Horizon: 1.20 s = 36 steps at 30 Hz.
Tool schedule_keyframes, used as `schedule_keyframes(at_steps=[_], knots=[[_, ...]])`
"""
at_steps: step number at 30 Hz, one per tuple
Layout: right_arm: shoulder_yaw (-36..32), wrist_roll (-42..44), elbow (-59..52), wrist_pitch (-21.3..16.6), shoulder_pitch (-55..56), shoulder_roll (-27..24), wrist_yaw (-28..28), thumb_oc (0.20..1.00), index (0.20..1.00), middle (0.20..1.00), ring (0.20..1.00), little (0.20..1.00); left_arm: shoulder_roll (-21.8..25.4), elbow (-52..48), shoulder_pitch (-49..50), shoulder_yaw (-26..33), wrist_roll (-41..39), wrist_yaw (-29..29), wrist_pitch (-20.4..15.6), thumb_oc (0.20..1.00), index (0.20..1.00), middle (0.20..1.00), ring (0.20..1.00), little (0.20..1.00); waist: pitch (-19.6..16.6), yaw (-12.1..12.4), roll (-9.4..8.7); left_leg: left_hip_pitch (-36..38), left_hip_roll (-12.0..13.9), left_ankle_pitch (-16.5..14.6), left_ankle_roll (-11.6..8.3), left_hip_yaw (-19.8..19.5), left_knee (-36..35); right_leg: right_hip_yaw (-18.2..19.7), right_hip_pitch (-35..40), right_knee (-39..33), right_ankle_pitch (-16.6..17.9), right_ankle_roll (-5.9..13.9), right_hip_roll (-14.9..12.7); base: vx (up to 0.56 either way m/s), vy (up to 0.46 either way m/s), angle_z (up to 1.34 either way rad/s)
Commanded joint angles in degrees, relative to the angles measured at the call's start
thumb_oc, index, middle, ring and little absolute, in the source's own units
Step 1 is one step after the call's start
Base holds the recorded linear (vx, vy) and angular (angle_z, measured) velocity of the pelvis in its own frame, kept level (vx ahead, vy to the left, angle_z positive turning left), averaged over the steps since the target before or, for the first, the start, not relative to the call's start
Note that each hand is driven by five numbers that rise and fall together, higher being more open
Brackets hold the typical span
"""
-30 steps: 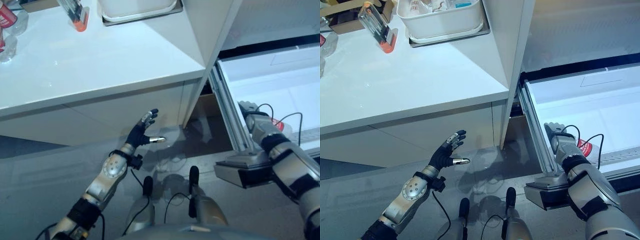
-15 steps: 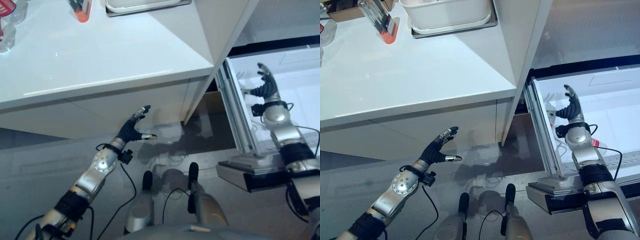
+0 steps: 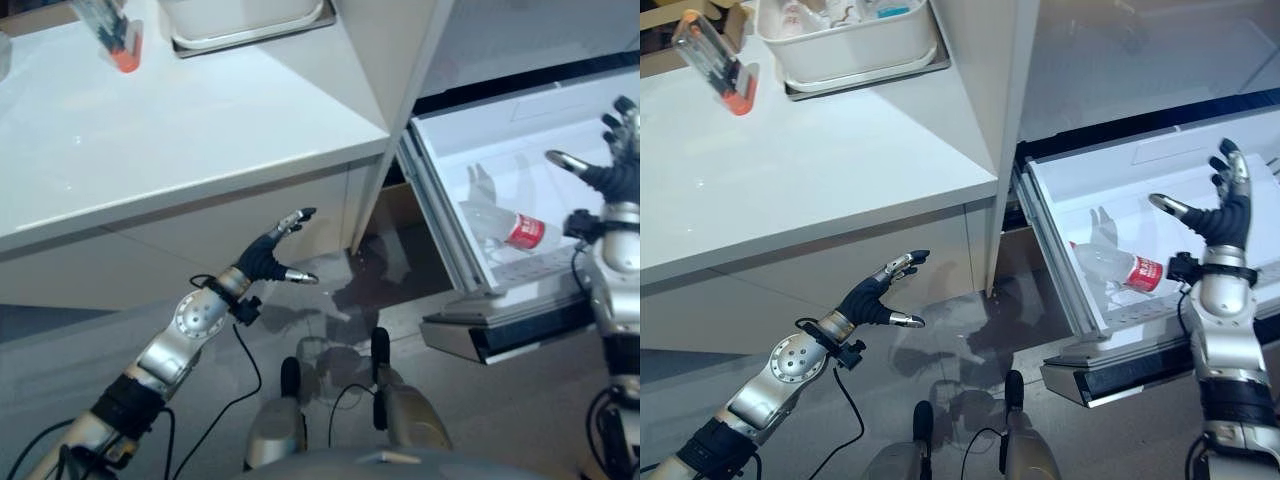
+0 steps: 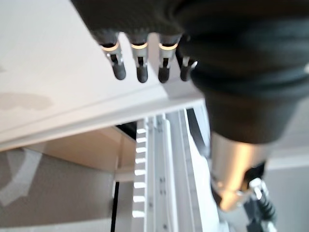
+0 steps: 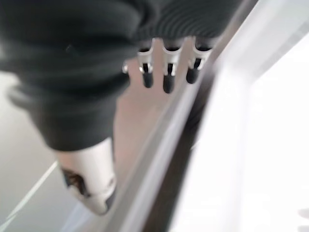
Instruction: Take the drinks into the refrigerator
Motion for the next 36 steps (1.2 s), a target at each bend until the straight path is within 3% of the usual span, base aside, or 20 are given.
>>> schedule_keyframes(at_steps=[1,9,10,17,18,19,27,29,31,36], knots=[[-3.9,3.1,2.1,-2.4,3.9,-4.8,-0.8,1.000,1.000,1.000,1.000,1.000,0.3,-1.2,1.0,0.9,-1.2,-1.2,-3.5,1.000,1.000,1.000,1.000,1.000,-5.4,-1.8,-0.70,-5.4,-3.6,0.2,4.78,0.1,1.3,2.1,0.2,4.6,-6.0,3.78,-0.2,0.01,0.010,-0.18],[-11.7,2.7,19.2,-0.5,11.7,-6.8,-1.5,1.000,1.000,1.000,1.000,1.000,-1.6,-0.5,4.2,4.0,-2.8,-2.3,-3.1,1.000,1.000,1.000,1.000,1.000,-6.8,-3.6,-0.83,-4.3,-3.5,-0.8,4.94,2.1,1.7,4.4,0.4,4.4,-5.7,4.05,0.5,0.02,0.013,-0.19],[-13.4,3.8,24.4,0.1,13.2,-6.1,-1.7,1.000,1.000,1.000,1.000,1.000,-2.4,0.0,4.5,4.6,-2.8,-2.2,-2.9,1.000,1.000,1.000,1.000,1.000,-7.0,-4.2,-0.82,-4.1,-3.5,-1.0,5.02,2.3,1.8,4.6,0.4,4.5,-5.7,4.11,0.5,0.03,0.015,-0.19],[-14.7,4.8,31.5,0.7,16.5,-3.3,-0.7,1.000,1.000,1.000,1.000,1.000,-4.3,1.7,4.4,5.0,-1.8,-1.9,-2.6,1.000,1.000,1.000,1.000,1.000,-7.2,-5.0,-0.47,-3.6,-3.7,-1.4,5.25,3.0,1.8,5.7,0.6,4.5,-5.6,4.36,0.6,0.02,0.012,-0.12],[-13.9,3.7,33.0,1.5,17.4,-1.9,-0.7,0.426,0.426,0.426,0.426,0.426,-4.6,1.5,4.5,5.1,-1.7,-2.0,-2.4,1.000,1.000,1.000,1.000,1.000,-7.2,-5.1,-0.27,-3.5,-3.7,-1.4,5.30,3.2,1.9,5.9,0.5,4.6,-5.5,4.37,0.6,0.01,0.006,-0.15],[-13.0,2.3,34.1,2.1,18.0,-1.2,-0.5,0.200,0.200,0.200,0.200,0.200,-4.9,1.6,4.3,5.1,-1.6,-2.1,-2.4,1.000,1.000,1.000,1.000,1.000,-7.1,-5.0,-0.19,-3.5,-3.7,-1.4,5.33,3.3,1.9,5.9,0.5,4.6,-5.5,4.36,0.6,0.01,0.006,-0.15],[-1.2,-10.5,33.6,6.6,15.6,4.8,0.5,0.200,0.200,0.200,0.200,0.200,-3.8,0.8,3.7,3.4,-2.0,-3.6,-1.8,1.000,1.000,1.000,1.000,1.000,-6.8,-4.1,0.77,-3.8,-4.1,-1.2,5.44,2.5,2.1,4.9,0.9,4.2,-5.5,4.28,-0.1,0.00,0.002,-0.02],[7.6,-14.7,34.7,7.7,9.5,4.7,2.7,0.200,0.200,0.200,0.200,0.200,-3.0,0.7,4.0,2.3,-2.8,-4.1,-1.7,1.000,1.000,1.000,1.000,1.000,-6.6,-2.2,1.11,-4.4,-4.3,-0.9,5.41,1.8,2.2,4.1,1.0,3.9,-5.3,4.27,-0.4,-0.01,-0.008,0.02],[9.5,-15.2,34.3,7.7,7.9,4.6,2.9,0.200,0.200,0.200,0.200,0.200,-2.7,0.5,4.2,2.5,-3.1,-4.1,-1.7,1.000,1.000,1.000,1.000,1.000,-6.5,-2.2,1.03,-4.6,-4.3,-0.8,5.37,1.6,2.3,3.9,0.9,3.9,-5.3,4.26,-0.5,-0.01,-0.011,0.04],[21.9,-19.9,24.4,8.0,-4.7,4.6,3.5,0.200,0.200,0.200,0.200,0.200,-2.9,-0.3,4.4,2.0,-3.3,-1.8,-1.7,1.000,1.000,1.000,1.000,1.000,-5.7,1.5,0.93,-6.2,-4.7,0.3,5.28,-0.3,2.1,1.6,0.8,3.6,-5.0,4.07,-1.1,-0.01,-0.025,0.21]])
